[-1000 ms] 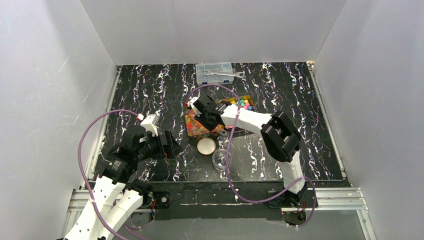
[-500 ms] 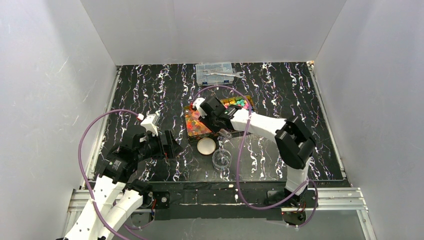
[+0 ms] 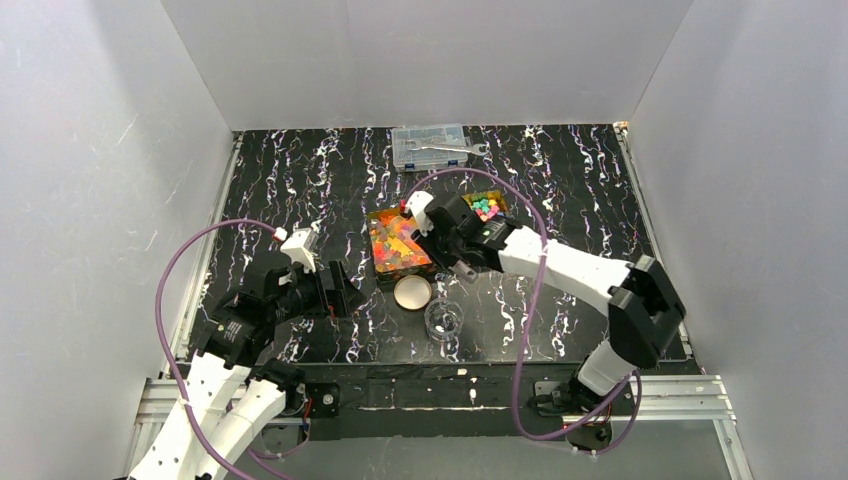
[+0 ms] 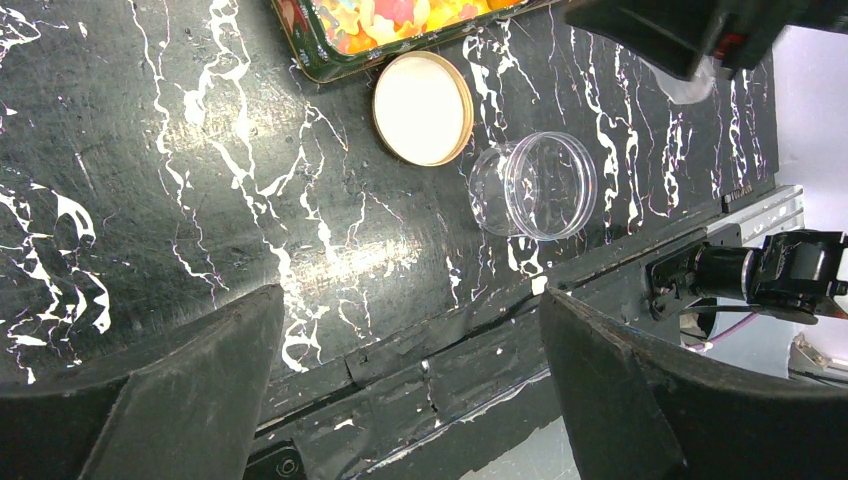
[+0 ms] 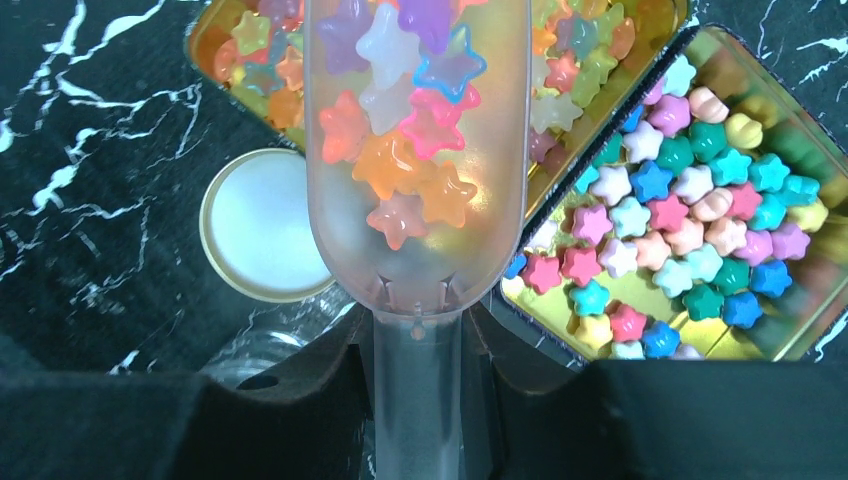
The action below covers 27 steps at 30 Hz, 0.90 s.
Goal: Pack the candies
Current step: Place the fake candies in the packing bottle.
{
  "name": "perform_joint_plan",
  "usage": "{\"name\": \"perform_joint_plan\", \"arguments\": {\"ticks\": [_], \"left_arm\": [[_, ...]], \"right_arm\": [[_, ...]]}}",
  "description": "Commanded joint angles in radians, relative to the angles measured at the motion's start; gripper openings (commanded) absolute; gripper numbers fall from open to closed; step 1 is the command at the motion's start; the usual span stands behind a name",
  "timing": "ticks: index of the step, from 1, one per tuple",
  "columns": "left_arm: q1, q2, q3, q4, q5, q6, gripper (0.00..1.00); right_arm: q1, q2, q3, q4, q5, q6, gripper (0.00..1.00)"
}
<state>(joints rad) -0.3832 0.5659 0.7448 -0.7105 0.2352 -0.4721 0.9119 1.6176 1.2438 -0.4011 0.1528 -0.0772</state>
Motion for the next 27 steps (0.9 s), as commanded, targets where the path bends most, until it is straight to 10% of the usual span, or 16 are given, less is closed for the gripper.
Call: {"name": "perform_joint_plan", "arguments": {"ticks": [1, 27], "left_arm": [[-0.002, 0.001, -0.009, -0.001, -0.006, 0.003, 0.98], [-0.002, -0.031, -0.010, 0.000, 0.008, 0.004, 0.98]], "right_arm": [[0.012, -0.131, -0.031, -0.007, -0.034, 0.040, 0.01], [0.362, -0.384, 0.028, -0.629, 0.197, 0.356, 0.01]]}}
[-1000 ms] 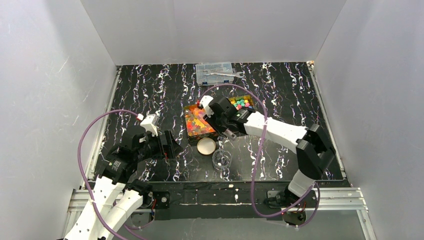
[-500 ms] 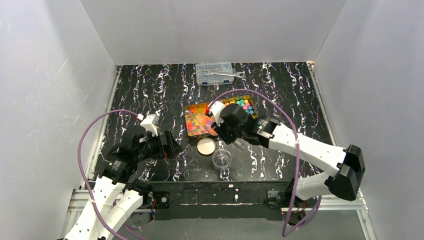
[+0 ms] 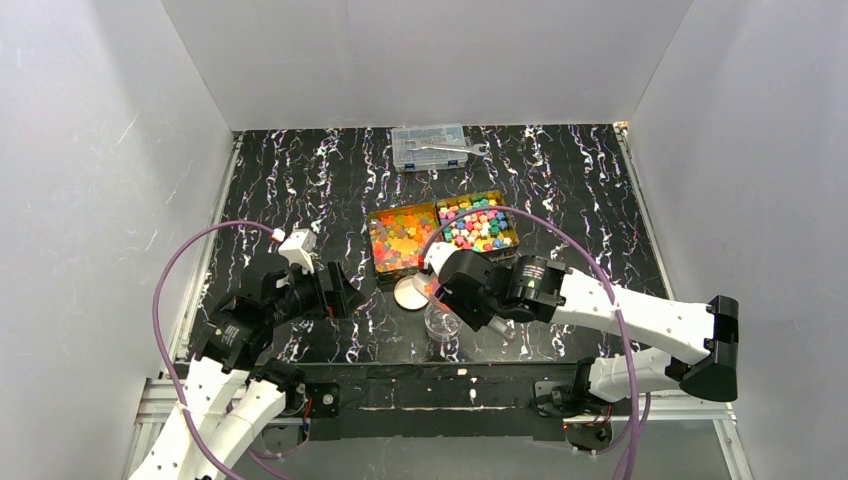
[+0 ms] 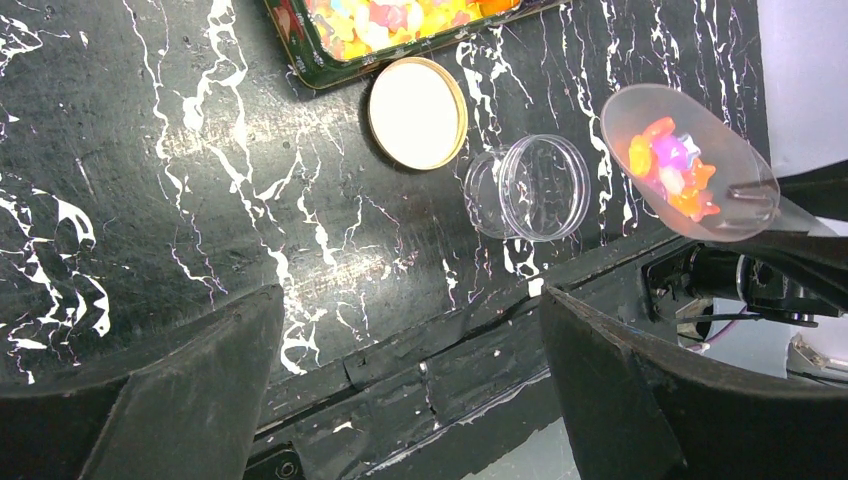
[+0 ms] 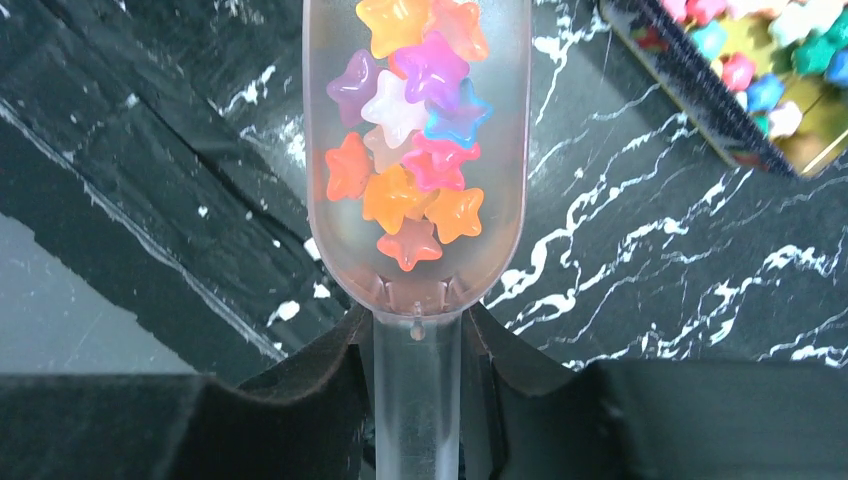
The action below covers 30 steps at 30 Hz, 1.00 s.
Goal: Pack the candies
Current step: Place the fake candies in the packing bottle.
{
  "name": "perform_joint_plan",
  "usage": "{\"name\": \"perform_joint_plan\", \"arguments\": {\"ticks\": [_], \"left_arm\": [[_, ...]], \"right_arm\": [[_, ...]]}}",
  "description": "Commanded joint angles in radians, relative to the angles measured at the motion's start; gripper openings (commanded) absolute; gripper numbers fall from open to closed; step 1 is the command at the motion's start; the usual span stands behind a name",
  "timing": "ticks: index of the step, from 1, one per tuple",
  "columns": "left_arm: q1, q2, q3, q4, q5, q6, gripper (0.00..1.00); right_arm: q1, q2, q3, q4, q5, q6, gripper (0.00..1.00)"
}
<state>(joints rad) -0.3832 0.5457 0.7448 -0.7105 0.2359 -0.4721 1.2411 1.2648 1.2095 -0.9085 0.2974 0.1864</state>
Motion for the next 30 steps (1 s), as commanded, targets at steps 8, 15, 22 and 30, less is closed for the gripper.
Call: {"name": "perform_joint_plan", "arguments": {"ticks": [8, 15, 22, 30], "left_arm": [[-0.003, -0.016, -0.009, 0.000, 0.016, 0.007, 0.98], [-0.002, -0.022, -0.009, 0.003, 0.023, 0.010, 0.98], [-0.002, -0.024, -0.011, 0.008, 0.038, 0.013, 0.98], [-0.002, -0.027, -0.012, 0.013, 0.057, 0.017, 0.98]], "right_arm": [[0.074, -0.019, 0.076, -0.243, 0.035, 0.172, 0.01], [0.079, 0.014, 0.081, -0.320, -0.001, 0.201, 0.01], [0.079, 0.086, 0.091, -0.372, -0.051, 0.196, 0.01], [0.043, 0.196, 0.131, -0.421, -0.111, 0.154, 0.01]]}}
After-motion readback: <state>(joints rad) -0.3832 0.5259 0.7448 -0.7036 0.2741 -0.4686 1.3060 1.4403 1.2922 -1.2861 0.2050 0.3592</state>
